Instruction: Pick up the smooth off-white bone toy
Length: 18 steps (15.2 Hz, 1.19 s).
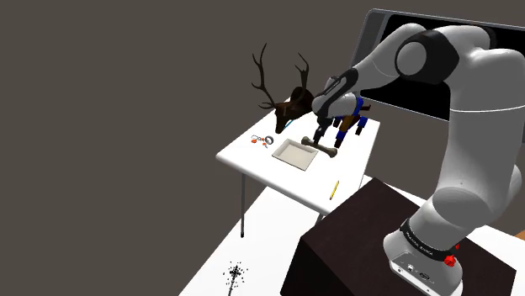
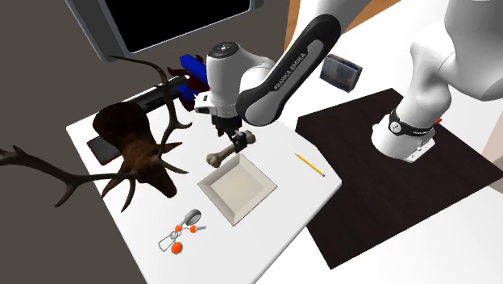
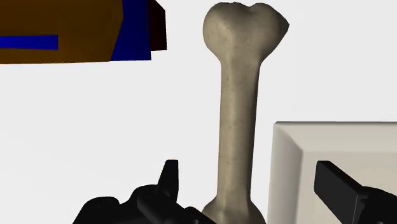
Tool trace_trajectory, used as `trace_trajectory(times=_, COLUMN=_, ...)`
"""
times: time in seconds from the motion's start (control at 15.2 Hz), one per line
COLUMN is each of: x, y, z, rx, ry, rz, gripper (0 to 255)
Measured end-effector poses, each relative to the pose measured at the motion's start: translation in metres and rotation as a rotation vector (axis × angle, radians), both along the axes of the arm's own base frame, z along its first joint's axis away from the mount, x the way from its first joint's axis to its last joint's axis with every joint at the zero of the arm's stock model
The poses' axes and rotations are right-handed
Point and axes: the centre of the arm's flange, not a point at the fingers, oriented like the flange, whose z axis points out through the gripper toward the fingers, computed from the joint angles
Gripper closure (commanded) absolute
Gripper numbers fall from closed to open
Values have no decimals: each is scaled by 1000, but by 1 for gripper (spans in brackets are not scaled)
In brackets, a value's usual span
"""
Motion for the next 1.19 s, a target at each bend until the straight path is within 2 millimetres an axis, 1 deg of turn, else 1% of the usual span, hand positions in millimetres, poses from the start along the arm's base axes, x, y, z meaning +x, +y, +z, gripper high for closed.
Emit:
trace_trajectory(times=0.26, x=3, y=0, z=-22, rx=0, ry=0, rz=1, gripper=0)
trace_trajectory(times=0.4, x=2, y=0, z=-29, rx=0, ry=0, rz=1, gripper=0)
trace_trajectory(times=0.46, x=2, y=0, z=-30, rx=0, ry=0, rz=1, gripper=255)
trace_trajectory(times=1.12, x=2, y=-1, z=-30, rx=0, ry=-1, rz=1, gripper=255)
trace_trajectory(times=1.19, x=2, y=-1, z=-28, rx=0, ry=0, rz=1, gripper=255)
